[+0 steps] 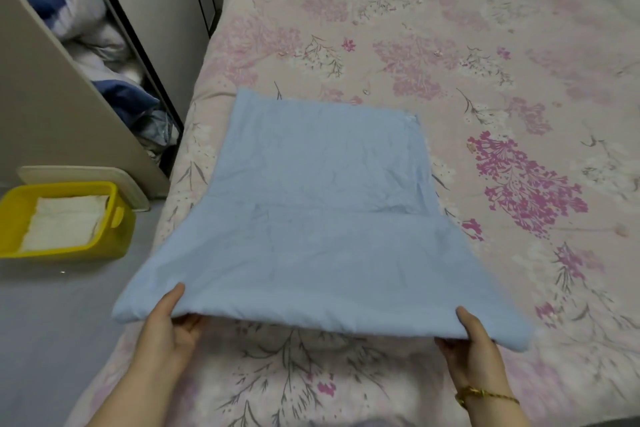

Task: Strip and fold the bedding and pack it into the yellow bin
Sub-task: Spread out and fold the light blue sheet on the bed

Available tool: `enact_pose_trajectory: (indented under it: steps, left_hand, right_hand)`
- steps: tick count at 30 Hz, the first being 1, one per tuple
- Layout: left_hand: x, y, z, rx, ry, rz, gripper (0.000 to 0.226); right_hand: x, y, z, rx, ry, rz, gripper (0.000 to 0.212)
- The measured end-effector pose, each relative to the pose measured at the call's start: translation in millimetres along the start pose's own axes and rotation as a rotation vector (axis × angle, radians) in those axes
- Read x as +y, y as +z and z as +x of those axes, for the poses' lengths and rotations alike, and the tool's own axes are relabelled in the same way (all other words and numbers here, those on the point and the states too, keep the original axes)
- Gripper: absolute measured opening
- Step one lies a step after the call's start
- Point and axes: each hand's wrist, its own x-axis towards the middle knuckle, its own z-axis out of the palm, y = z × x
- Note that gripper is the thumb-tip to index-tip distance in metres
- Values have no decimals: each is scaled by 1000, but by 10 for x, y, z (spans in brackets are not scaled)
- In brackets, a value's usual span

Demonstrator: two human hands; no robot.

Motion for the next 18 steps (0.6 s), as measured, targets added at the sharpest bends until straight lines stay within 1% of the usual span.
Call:
enact_pose_trajectory:
  steps: [3, 5, 11, 13, 18]
  left_hand:
    - [129, 177, 64, -32, 51, 8, 13]
    - [198, 311, 138, -51, 74, 42, 13]
    - [426, 749, 437, -83, 159, 174, 15]
    - [503, 939, 569, -69, 164, 197, 19]
    - [711, 1438, 990, -23, 159, 241, 23]
  right_hand:
    - [-101, 122, 90, 20, -82, -65, 23]
    - [-209, 249, 144, 17, -115, -90, 21]
    - [-510, 667, 469, 6, -220, -267, 16]
    - [-607, 827, 649, 20, -235, -305, 15]
    - [-848, 1415, 1155, 62, -218, -389, 19]
